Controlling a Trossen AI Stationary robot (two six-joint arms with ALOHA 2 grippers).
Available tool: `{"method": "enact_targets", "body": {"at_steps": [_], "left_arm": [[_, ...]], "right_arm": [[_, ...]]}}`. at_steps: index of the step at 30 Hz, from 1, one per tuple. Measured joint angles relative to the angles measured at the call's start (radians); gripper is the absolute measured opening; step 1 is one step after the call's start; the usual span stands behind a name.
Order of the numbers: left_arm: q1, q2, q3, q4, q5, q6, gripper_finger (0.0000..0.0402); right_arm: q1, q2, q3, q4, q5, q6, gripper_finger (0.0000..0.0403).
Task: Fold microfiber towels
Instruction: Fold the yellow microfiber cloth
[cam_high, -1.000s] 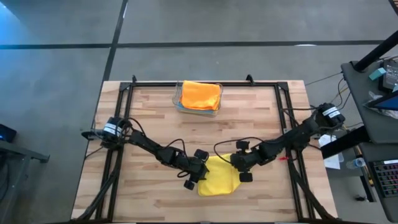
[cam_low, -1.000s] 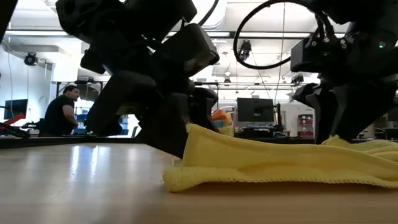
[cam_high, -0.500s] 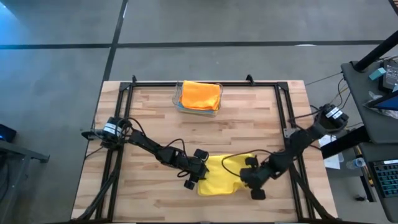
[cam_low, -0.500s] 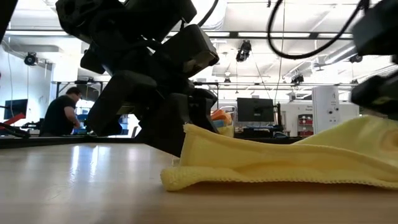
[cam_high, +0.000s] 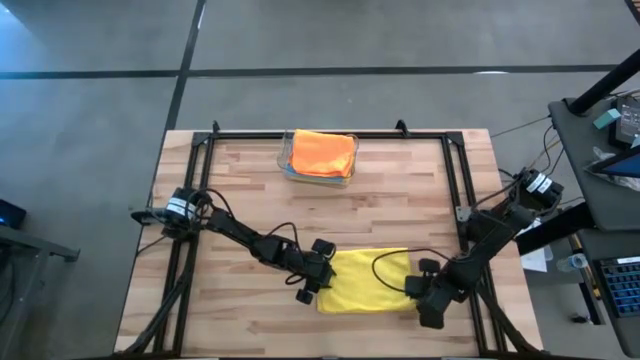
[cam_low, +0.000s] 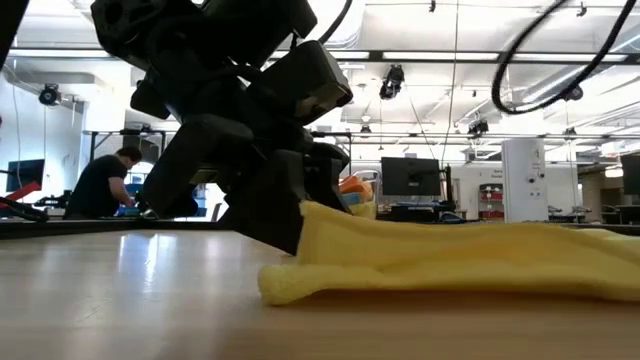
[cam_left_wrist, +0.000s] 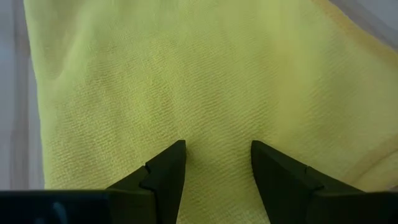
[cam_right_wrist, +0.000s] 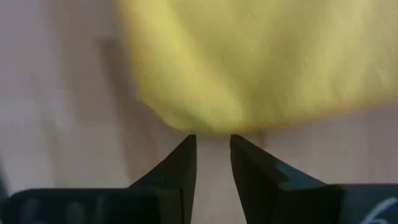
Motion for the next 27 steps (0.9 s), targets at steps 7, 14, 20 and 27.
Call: {"method": "enact_targets", "body": {"at_steps": [7,14,20,27], "left_arm": [[0.000,-0.013,0.003,-0.084,0.053,-0.004,0.0168],[-0.007,-0.087,0.004,-0.129,-0.039,0.074,0.0168],[0.017,-0.124,0.013,-0.078,-0.103,0.159,0.0168],[0.069,-0.092,-0.011,-0.073,-0.107,0.153,0.0168]], "right_arm": [[0.006,-0.019,0.008,-0.070,-0.031,0.021,0.0088],[0.006,-0.062,0.096,-0.113,0.129,-0.019,0.0088],[0.006,-0.045,0.178,-0.037,0.402,-0.131,0.0088],[-0.012,0.047,0.175,-0.050,0.411,-0.128,0.0078]]}}
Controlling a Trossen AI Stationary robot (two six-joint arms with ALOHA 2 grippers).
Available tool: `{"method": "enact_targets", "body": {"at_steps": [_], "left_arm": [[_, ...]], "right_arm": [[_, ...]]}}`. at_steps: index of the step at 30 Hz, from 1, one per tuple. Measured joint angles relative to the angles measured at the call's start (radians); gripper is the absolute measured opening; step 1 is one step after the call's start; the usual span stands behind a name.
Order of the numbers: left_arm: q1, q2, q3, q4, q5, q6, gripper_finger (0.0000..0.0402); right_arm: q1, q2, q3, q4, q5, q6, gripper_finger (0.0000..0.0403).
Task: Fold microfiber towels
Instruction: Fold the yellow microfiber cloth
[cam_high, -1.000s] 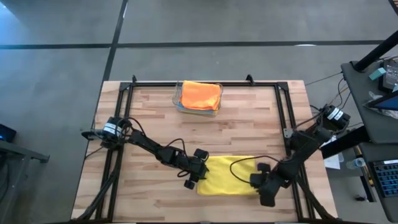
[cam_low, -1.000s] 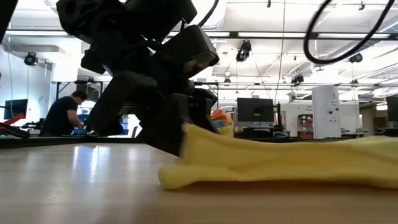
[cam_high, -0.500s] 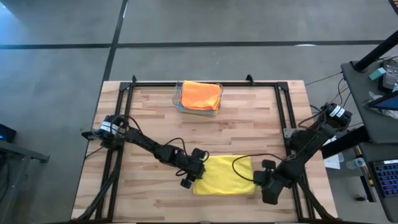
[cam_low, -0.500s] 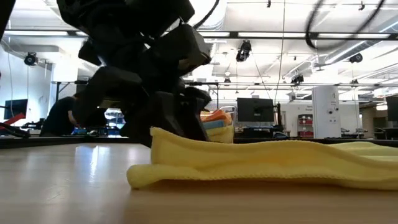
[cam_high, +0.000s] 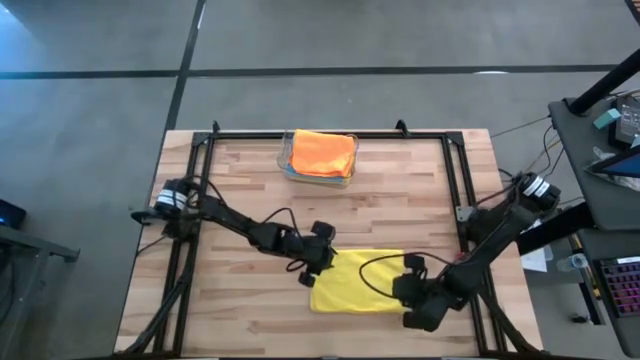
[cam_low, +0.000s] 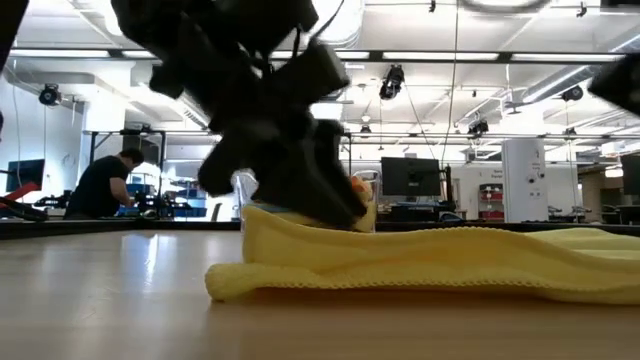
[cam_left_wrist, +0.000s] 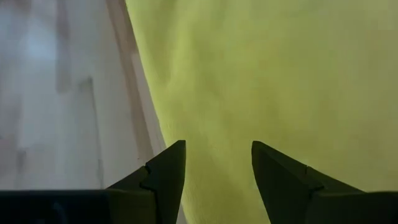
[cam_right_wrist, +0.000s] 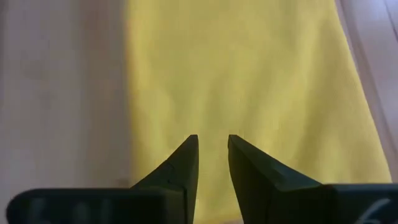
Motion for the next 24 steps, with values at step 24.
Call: {"method": "enact_targets", "body": {"at_steps": [24], "left_arm": [[-0.144,0.000,-0.004,-0.139,0.071,-0.213,0.0168]], "right_arm": [[-0.321,0.103,-0.009,-0.165,-0.102,-0.200,0.0063]]}}
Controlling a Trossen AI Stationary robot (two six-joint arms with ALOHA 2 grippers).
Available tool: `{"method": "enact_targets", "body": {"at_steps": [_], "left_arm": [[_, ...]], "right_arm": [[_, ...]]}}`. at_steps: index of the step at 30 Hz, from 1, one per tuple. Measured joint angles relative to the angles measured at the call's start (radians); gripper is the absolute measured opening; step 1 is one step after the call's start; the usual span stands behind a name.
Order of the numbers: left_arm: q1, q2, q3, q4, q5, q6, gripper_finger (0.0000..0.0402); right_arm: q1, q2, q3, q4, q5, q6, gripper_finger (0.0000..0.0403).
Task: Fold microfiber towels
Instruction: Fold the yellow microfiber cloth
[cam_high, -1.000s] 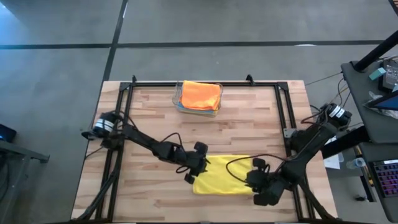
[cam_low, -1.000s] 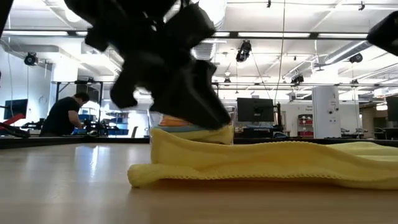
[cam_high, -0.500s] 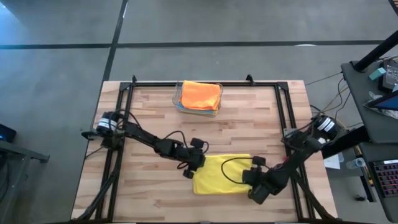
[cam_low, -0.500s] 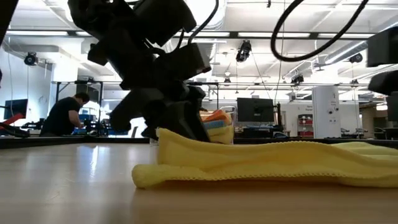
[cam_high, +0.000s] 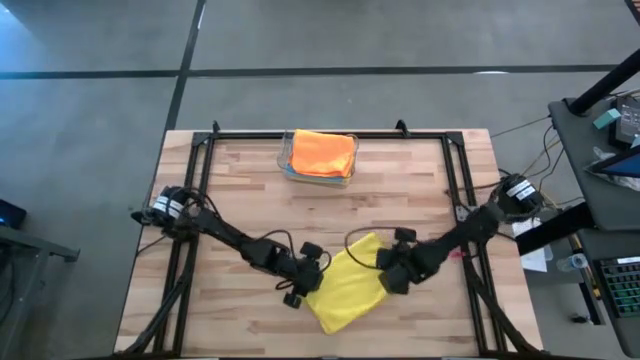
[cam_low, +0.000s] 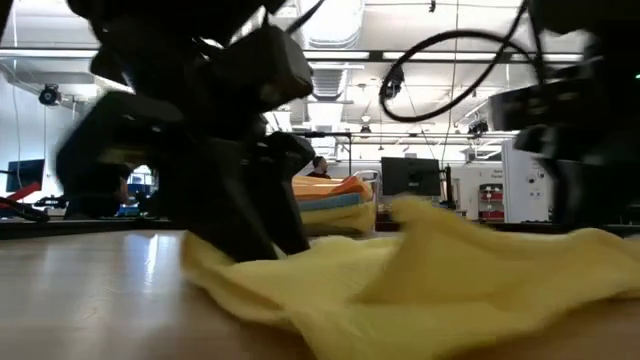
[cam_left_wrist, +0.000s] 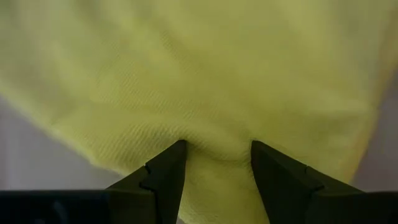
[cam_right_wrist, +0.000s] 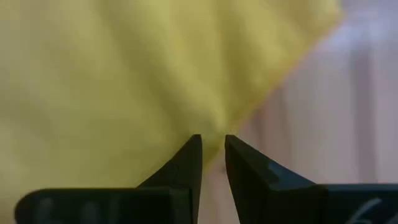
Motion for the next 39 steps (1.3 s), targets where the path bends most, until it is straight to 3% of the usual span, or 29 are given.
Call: {"method": "enact_targets", "body": {"at_steps": [6,10,17,24,32,39], "left_arm": [[-0.049,-0.004,0.002,0.079,0.050,0.007,0.0168],[-0.048,-0.044,0.002,0.060,0.006,0.047,0.0168],[0.011,-0.103,0.002,0.108,-0.130,0.220,0.0168],[0.144,-0.032,0.024,0.215,-0.027,0.274,0.0168],[0.223,0.052,0.038,0.314,0.067,0.277,0.0168],[0.235,0.125,0.047,0.331,0.069,0.276,0.0168]], "right_arm": [[-0.154,-0.004,0.001,0.060,0.003,-0.151,0.0063],[-0.184,-0.037,0.017,0.062,0.004,-0.169,0.0063],[-0.082,-0.138,0.015,0.132,0.021,-0.100,0.0063],[0.086,-0.093,0.011,0.302,0.030,-0.034,0.0063],[0.197,-0.018,0.010,0.222,0.030,0.185,0.0063],[0.204,0.007,0.008,0.111,0.033,0.284,0.0063]]}}
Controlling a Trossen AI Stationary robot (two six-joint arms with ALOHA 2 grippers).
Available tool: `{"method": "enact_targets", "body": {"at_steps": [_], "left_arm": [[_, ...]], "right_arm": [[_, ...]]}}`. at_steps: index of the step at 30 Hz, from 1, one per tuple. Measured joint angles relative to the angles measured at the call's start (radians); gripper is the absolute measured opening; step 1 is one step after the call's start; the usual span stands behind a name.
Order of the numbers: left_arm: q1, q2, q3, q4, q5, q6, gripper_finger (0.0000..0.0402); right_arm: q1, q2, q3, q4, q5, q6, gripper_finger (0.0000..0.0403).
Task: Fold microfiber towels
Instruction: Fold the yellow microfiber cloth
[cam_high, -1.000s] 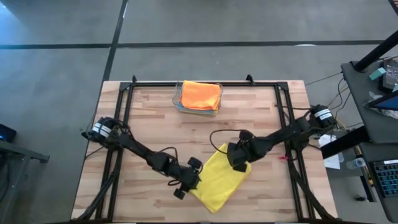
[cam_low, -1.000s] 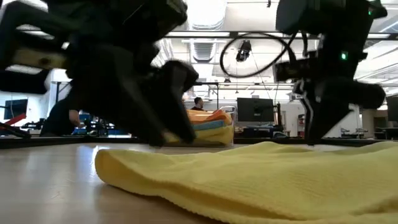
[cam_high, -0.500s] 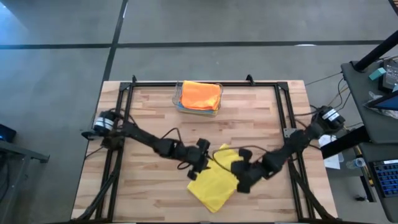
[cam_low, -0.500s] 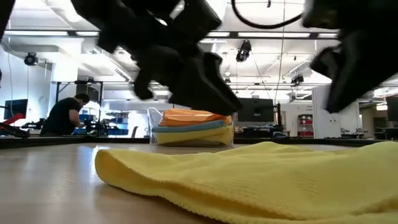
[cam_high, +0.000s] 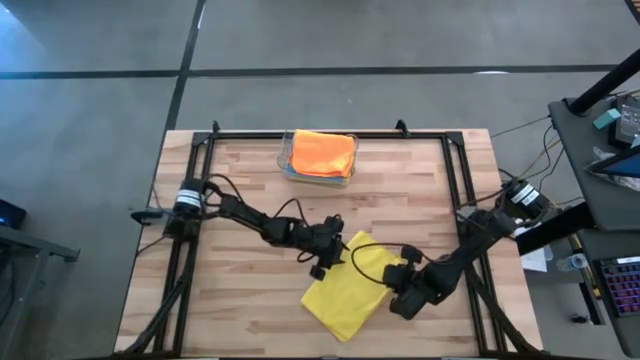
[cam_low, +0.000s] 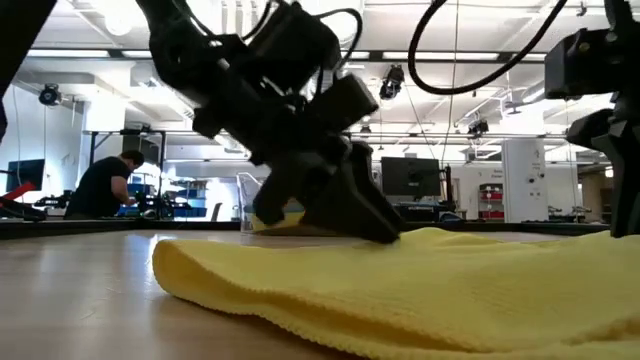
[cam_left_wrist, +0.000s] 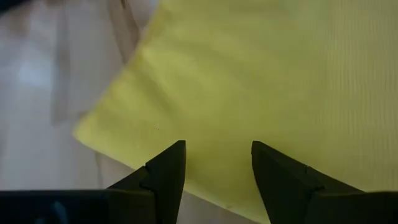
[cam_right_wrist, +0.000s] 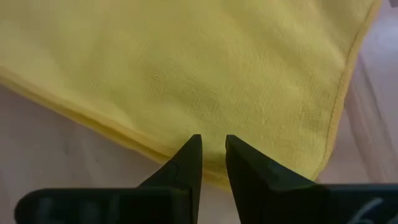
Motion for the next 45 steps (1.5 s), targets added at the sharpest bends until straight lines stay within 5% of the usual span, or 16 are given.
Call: {"method": "enact_targets", "body": {"at_steps": [8,19,25,45], "left_arm": [[-0.013,0.004,0.002,-0.076,0.001,-0.015,0.0168],[-0.015,-0.016,0.003,-0.167,-0.026,-0.089,0.0168],[-0.016,-0.077,-0.004,-0.328,-0.139,-0.121,0.0168],[-0.077,-0.233,-0.026,-0.391,-0.181,-0.193,0.0168]], "right_arm": [[-0.079,0.002,-0.043,-0.071,0.003,-0.019,0.0063],[-0.334,-0.002,-0.090,0.033,0.006,-0.300,0.0063],[-0.429,-0.002,-0.090,0.051,-0.002,-0.422,0.0063],[-0.576,0.002,-0.016,0.157,-0.008,-0.764,0.0063]]}}
